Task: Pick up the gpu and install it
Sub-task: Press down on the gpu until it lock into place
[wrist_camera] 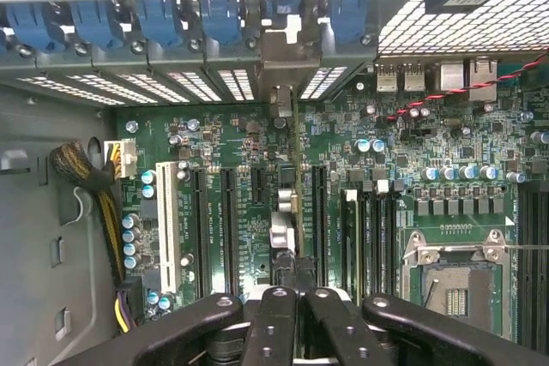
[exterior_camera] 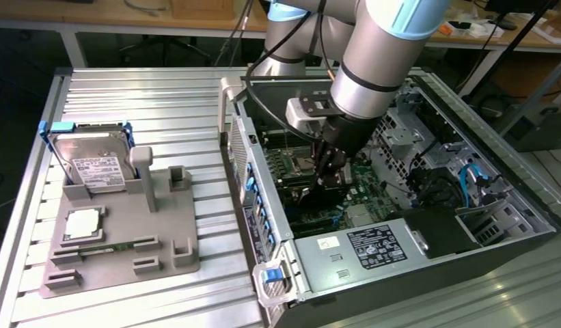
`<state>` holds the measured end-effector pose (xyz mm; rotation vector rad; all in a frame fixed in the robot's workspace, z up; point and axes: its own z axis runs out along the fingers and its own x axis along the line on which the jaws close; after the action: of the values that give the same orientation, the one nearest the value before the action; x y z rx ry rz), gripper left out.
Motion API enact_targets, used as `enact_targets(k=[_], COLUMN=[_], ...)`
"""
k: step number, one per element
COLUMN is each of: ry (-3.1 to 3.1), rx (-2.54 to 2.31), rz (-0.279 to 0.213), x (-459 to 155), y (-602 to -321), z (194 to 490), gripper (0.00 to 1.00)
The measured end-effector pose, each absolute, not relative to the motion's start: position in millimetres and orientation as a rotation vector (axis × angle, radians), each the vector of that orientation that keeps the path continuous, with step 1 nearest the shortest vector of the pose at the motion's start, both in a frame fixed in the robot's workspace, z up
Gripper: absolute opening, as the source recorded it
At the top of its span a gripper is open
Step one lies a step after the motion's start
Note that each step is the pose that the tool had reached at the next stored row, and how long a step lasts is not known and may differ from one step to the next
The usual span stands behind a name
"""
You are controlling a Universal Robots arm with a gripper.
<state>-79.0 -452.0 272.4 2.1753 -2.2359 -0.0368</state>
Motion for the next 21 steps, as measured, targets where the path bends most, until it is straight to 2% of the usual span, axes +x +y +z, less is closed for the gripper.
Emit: enact_targets(k=[11, 21], ry=[-2.236, -2.236], rx=[2.176, 2.175], rz=[-0.037, -0.037], x=[-79.0, -83.0], y=[-451.9, -452.0], z=[271.3, 292.9], gripper=[0.11, 0.11])
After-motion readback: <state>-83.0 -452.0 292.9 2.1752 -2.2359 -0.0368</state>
